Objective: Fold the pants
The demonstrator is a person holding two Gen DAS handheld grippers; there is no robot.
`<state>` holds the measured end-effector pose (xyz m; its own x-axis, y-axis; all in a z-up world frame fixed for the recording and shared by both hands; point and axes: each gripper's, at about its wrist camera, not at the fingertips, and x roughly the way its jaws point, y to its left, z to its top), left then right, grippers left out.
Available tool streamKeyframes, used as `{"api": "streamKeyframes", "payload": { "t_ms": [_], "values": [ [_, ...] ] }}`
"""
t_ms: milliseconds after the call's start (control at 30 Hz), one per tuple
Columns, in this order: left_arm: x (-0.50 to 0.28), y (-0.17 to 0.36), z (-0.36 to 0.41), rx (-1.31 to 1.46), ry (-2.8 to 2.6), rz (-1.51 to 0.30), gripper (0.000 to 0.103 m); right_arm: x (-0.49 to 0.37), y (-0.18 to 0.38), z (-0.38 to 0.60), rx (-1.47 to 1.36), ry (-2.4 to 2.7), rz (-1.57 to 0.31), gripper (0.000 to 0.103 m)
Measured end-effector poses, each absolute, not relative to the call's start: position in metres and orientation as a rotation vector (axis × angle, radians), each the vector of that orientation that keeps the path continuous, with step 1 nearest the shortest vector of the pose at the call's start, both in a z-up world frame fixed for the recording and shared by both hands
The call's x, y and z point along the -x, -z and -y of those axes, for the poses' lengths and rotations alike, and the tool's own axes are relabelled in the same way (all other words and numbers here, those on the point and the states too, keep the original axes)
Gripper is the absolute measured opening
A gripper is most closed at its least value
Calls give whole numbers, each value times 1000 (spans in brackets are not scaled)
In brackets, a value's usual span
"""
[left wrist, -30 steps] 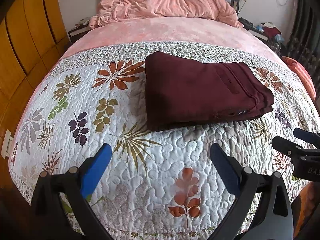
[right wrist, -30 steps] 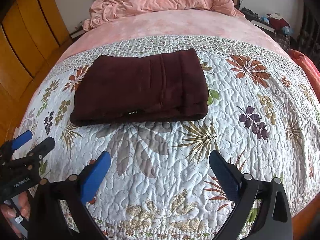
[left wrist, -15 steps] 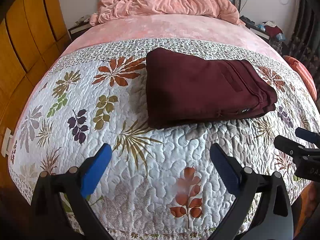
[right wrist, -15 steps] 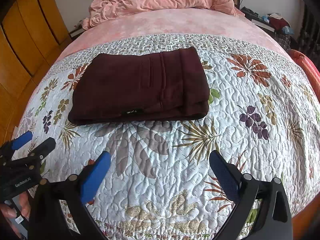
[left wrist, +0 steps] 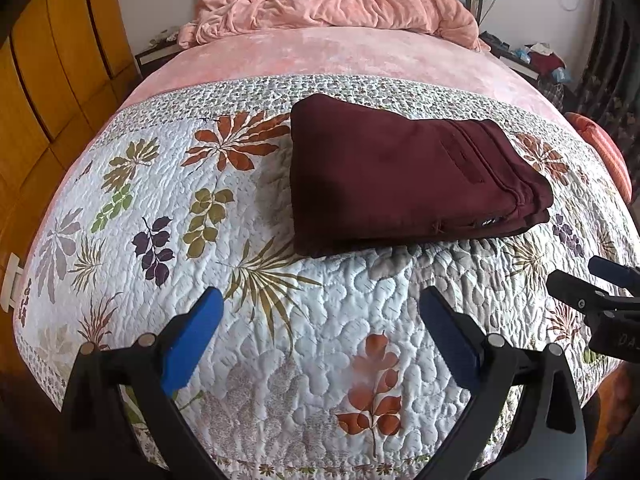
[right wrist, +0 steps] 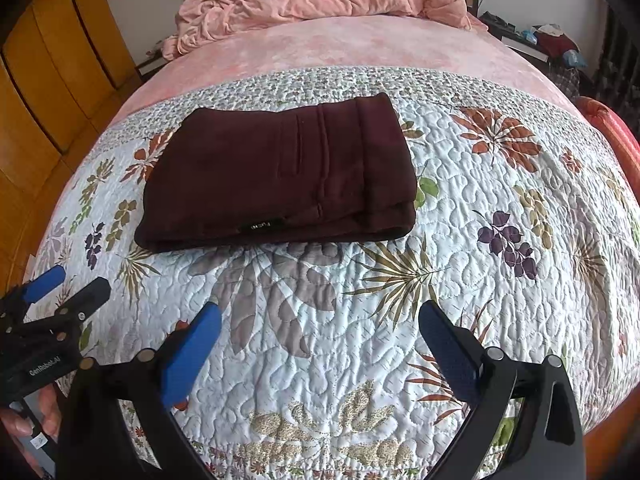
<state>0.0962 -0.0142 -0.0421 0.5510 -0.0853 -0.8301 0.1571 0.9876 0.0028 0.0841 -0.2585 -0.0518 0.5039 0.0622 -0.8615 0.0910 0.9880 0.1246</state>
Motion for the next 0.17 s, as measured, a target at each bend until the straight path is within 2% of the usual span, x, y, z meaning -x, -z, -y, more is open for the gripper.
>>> {"api": "streamKeyframes", "payload": {
  "t_ms": [167],
  "values": [
    [-96,41,15,-82,143,-976,98,-82,53,260,-161,20,-1042,99]
  ]
}}
